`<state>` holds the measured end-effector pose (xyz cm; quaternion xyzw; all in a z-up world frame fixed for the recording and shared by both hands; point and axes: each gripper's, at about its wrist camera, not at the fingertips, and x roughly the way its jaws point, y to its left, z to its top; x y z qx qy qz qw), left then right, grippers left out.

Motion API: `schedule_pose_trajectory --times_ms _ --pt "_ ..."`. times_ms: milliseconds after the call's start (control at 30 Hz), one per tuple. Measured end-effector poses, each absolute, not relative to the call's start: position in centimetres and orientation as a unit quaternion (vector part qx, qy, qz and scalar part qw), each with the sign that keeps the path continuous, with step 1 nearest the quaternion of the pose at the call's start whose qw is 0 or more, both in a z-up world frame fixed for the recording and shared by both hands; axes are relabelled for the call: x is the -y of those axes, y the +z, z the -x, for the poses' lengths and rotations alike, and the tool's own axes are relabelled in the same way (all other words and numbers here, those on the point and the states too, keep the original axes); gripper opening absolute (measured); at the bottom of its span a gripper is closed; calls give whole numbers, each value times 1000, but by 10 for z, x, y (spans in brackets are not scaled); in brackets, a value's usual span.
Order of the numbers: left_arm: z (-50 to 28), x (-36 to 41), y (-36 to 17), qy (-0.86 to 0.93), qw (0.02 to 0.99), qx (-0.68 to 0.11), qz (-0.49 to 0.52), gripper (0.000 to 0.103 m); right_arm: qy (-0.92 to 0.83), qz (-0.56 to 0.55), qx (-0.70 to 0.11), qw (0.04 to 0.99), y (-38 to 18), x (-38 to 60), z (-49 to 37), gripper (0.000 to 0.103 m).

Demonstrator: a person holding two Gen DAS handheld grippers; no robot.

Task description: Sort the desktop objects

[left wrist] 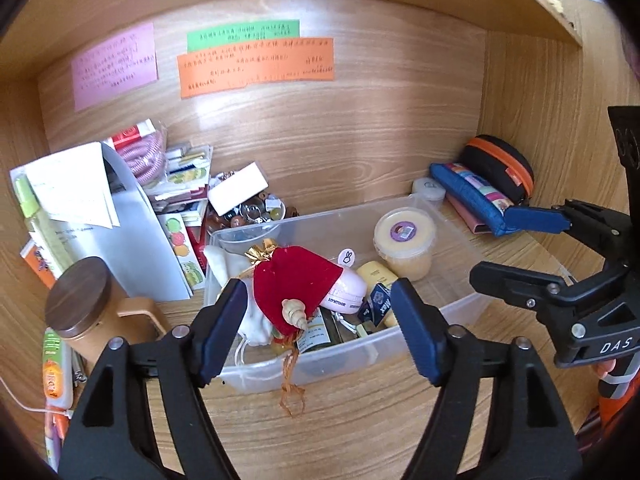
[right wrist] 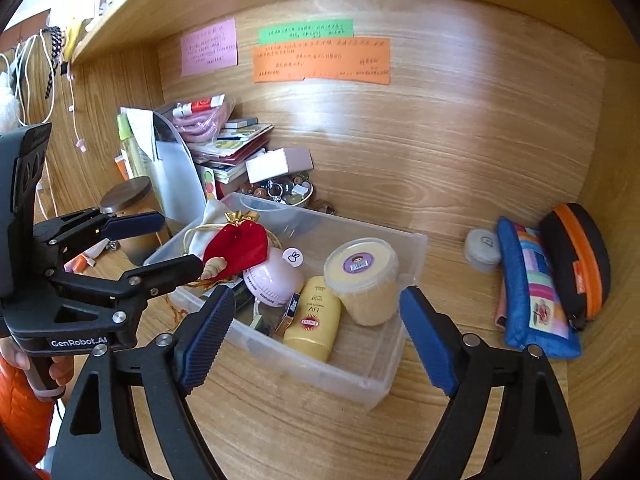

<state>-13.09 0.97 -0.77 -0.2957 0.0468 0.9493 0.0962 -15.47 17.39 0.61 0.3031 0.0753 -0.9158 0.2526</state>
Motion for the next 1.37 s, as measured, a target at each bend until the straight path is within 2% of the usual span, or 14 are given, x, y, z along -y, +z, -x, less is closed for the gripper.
schedule_pose_trajectory --times_ms 200,367,500,567,667,1367 --pt "109 -12 -1 956 76 -46 281 91 -921 -294 -74 243 11 -178 133 84" --pt "86 -11 5 962 68 -22 264 96 -927 -284 -68 235 11 -182 114 89" --pt "67 -16 11 970 30 -36 238 100 -935 -276 -57 215 9 -186 99 91" --pt "61 -16 11 972 17 -38 231 102 -940 -271 -49 200 9 -188 94 98" --pt "53 -16 11 973 5 -33 227 102 -948 -256 -35 185 11 -189 84 103" --pt "40 -10 1 974 -6 -10 226 102 -955 -259 -37 138 -2 -197 64 103"
